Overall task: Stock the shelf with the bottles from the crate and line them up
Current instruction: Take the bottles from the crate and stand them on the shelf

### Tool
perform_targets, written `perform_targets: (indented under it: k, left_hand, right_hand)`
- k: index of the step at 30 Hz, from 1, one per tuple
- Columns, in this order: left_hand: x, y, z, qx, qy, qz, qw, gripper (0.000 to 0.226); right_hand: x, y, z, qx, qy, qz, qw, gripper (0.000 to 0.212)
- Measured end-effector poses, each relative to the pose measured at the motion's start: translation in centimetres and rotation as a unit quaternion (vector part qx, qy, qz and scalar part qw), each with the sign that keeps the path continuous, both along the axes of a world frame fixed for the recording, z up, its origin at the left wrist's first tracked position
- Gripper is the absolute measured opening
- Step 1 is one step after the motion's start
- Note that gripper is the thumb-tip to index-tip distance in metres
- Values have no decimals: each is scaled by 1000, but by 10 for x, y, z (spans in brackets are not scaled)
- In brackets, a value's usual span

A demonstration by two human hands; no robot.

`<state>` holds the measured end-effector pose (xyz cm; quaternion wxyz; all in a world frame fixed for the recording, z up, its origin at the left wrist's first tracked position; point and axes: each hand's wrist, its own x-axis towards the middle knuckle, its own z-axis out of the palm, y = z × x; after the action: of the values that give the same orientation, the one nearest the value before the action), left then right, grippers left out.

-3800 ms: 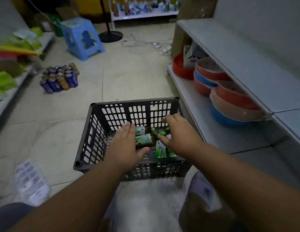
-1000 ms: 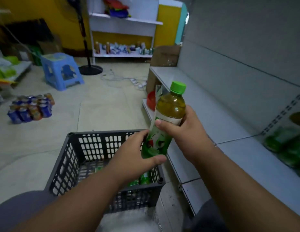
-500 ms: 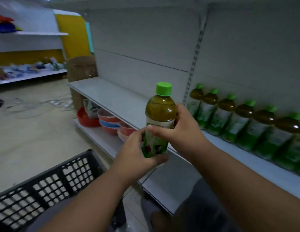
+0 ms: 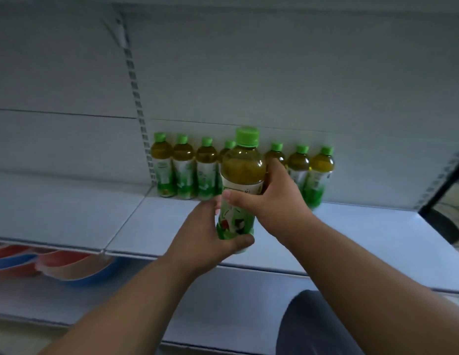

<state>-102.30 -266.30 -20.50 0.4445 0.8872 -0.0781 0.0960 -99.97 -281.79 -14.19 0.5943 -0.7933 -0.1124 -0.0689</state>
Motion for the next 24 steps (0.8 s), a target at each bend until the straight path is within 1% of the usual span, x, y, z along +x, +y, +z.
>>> perform_targets:
  k: [4, 5, 6, 7, 9, 10, 14, 18, 20, 22, 24]
  left_hand:
    - [43, -53, -19, 11, 24, -89, 996, 59]
    - [53, -68, -26, 6, 30, -110, 993, 57]
    - [62, -81, -35, 5, 41, -130, 991, 59]
    - [71, -95, -44, 11, 58, -145, 988, 69]
    - [88, -119, -58, 45, 87, -154, 983, 99]
    - [96, -131, -63, 60, 90, -162, 981, 103]
    - [127, -177, -73, 110, 46, -214, 970, 90]
    - [154, -211, -99, 180, 43, -198, 963, 110]
    - [158, -220, -117, 243, 39, -202, 948, 113]
    - [157, -222, -132, 311, -16, -191, 931, 114]
    - [157, -224, -139, 339, -51, -180, 922, 118]
  right_hand:
    - [17, -53, -24, -6, 12, -82, 997, 62]
    - [22, -68, -31, -4, 17, -105, 994, 61]
    - [26, -83, -37, -5, 24, -128, 991, 61]
    - [30, -97, -43, -10, 31, -151, 988, 59]
    - [40, -123, -54, -26, 44, -191, 980, 55]
    - [46, -135, -59, -32, 49, -212, 976, 54]
    - [69, -170, -80, -42, 59, -276, 958, 56]
    - [86, -196, -91, -48, 52, -315, 947, 56]
    - [91, -205, -96, -59, 49, -325, 943, 56]
    - [95, -211, -100, -74, 48, -334, 938, 56]
    - [97, -215, -104, -85, 49, -338, 936, 55]
